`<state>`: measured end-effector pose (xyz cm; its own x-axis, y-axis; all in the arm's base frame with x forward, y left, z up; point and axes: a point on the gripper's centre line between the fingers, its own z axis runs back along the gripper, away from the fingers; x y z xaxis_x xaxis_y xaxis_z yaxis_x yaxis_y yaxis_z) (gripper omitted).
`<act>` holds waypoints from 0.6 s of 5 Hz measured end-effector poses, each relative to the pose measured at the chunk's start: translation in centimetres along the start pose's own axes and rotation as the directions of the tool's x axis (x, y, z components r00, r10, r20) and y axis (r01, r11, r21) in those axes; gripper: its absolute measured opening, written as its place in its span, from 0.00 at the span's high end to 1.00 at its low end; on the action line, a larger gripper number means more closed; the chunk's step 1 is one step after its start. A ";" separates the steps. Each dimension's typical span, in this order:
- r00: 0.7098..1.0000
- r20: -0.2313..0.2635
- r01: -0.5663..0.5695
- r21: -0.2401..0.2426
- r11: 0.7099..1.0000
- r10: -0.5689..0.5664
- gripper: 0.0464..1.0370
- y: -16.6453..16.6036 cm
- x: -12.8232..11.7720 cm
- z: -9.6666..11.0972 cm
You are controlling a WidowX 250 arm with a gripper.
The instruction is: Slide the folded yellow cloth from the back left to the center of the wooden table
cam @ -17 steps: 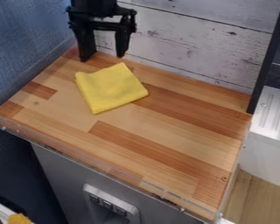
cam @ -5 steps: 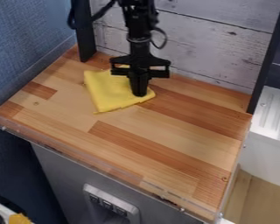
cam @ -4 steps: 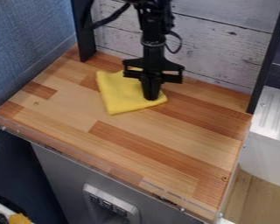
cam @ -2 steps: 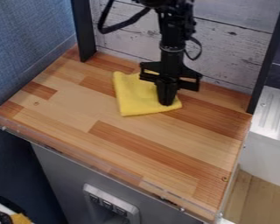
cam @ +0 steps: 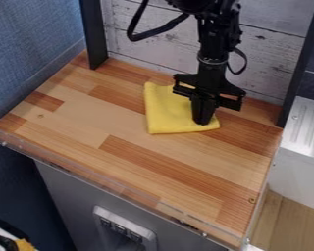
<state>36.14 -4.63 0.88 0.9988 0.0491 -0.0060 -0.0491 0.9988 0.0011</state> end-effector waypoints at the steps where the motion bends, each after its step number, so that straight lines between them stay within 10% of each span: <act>1: 0.999 -0.034 0.032 0.003 0.999 -0.032 0.78 -1.0 -0.6 0.3; 3: 0.997 -0.033 0.071 -0.004 0.997 -0.071 0.22 1.3 -3.6 3.9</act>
<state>32.54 -3.46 4.78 0.9990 -0.0223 -0.0387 0.0222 0.9997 -0.0036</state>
